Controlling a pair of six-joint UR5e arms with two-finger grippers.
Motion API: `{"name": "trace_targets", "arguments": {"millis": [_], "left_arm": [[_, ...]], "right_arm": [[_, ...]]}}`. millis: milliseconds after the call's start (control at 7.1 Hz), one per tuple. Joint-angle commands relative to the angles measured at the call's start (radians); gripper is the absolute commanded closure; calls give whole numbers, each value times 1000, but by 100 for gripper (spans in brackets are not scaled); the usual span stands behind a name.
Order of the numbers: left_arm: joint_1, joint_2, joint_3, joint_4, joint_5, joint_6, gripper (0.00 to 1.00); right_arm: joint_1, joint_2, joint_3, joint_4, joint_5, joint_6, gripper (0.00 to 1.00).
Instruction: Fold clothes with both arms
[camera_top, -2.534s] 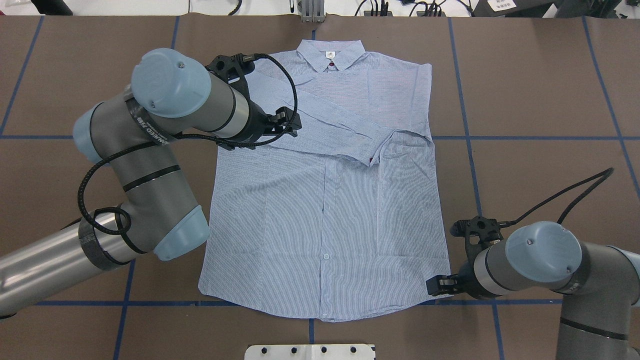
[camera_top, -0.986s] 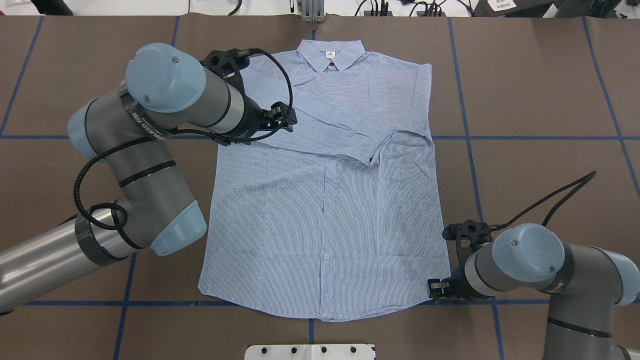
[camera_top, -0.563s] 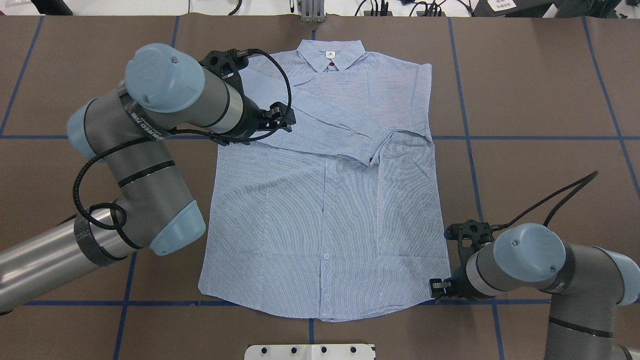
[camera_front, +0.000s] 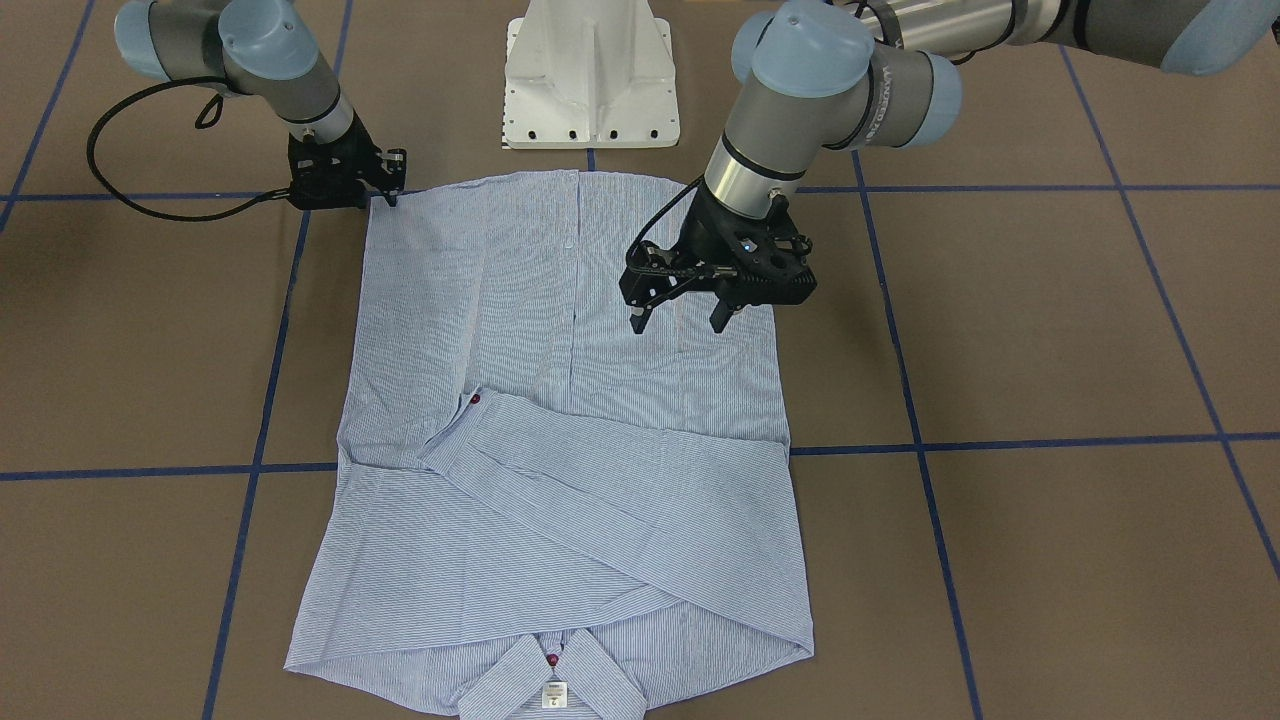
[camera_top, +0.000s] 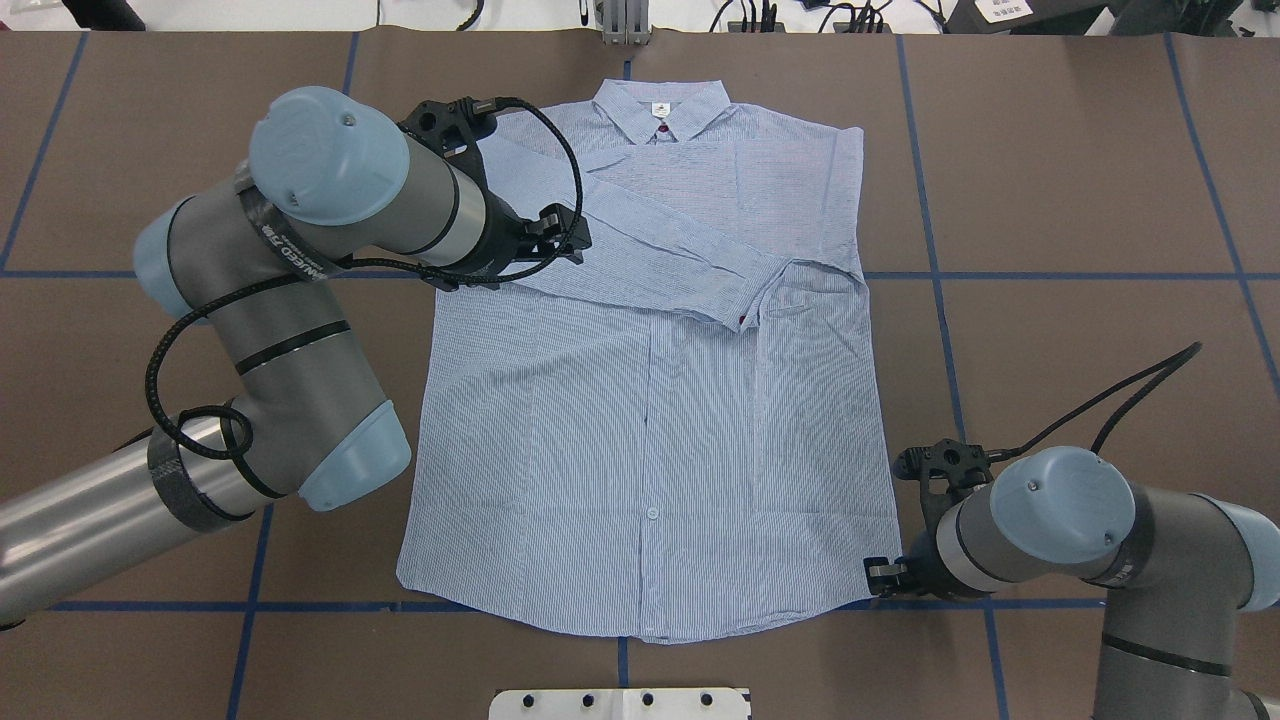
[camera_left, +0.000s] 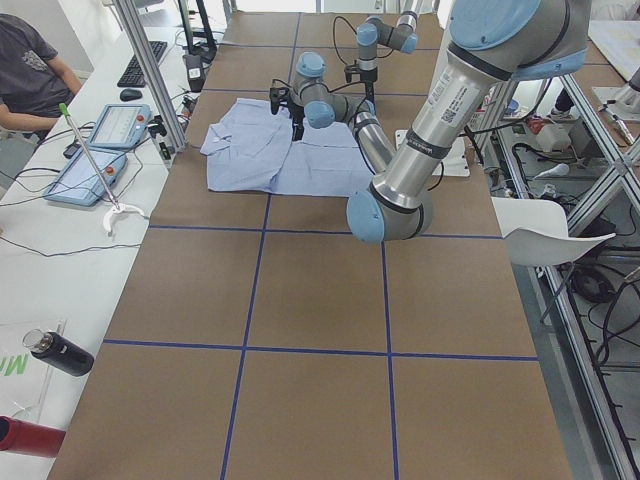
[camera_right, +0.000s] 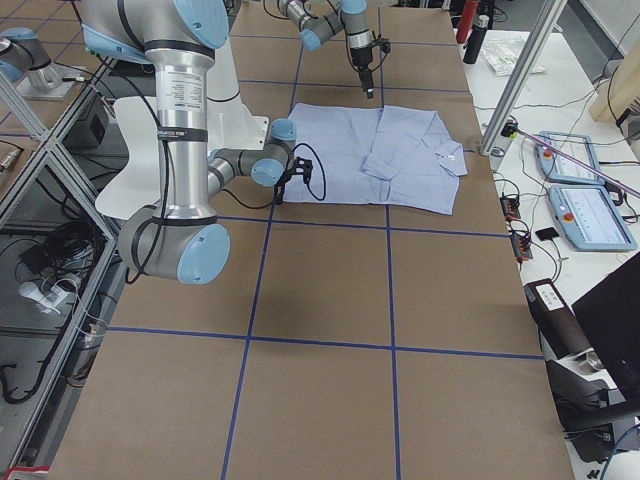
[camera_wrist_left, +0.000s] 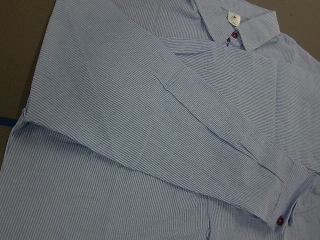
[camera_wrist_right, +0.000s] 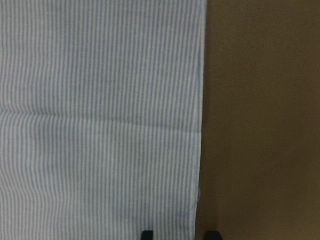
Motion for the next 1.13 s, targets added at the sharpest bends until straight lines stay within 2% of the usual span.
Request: {"name": "trace_targets", "arguments": {"millis": [0,282,422,986], "left_arm": [[0,1,0,0,0,0,1],[0,4,0,0,0,2,1],[0,4,0,0,0,2,1],[-8,6,-1,12,0,2,1]], "right_arm": [[0,4,0,-2,0,0,60],[0,3,0,-2,0,0,81],[0,-1,2,-2,0,0,98],[3,-2,37,-2,1,0,100]]}}
